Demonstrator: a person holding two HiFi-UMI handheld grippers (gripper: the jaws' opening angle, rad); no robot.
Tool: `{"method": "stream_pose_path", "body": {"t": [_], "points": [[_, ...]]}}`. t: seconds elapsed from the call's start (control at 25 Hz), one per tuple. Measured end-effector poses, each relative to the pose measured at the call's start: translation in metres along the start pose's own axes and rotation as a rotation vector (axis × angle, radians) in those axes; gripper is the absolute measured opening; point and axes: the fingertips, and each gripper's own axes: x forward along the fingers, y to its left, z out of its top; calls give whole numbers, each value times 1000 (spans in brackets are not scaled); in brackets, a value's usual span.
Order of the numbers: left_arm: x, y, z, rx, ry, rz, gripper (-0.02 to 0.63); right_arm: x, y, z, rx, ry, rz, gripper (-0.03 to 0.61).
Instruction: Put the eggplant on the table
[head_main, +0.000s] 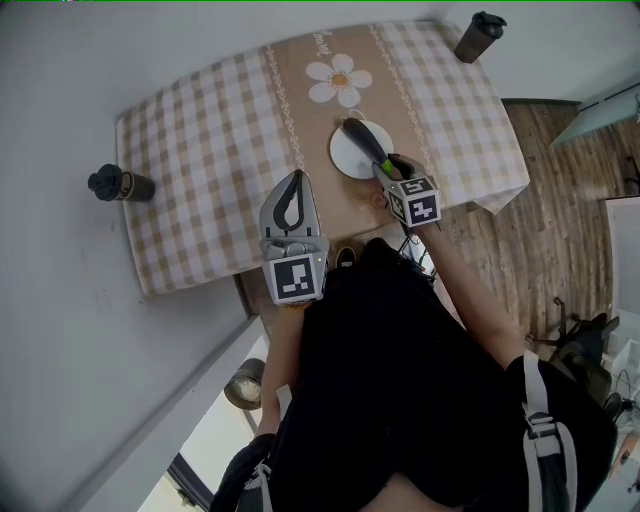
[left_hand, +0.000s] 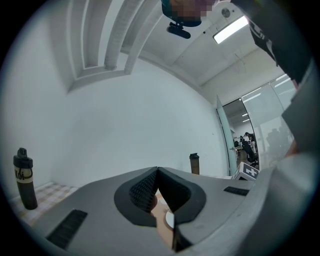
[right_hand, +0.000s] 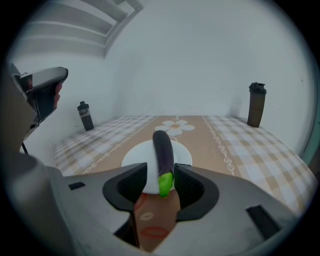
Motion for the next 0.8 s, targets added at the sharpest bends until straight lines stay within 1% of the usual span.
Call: {"method": "stream_pose_path", "body": {"t": [0.32,0.56,0.8], "points": [[17,0,-7,-4,16,-12,-8,1,2,27,-2,-42,31,176],[18,0,-7,7,22,-19,-8,-10,10,54,-5,-104,48,176],[18,1,-9,12,29,-15,-8,-25,21,94,-16,-194,75,176]]}}
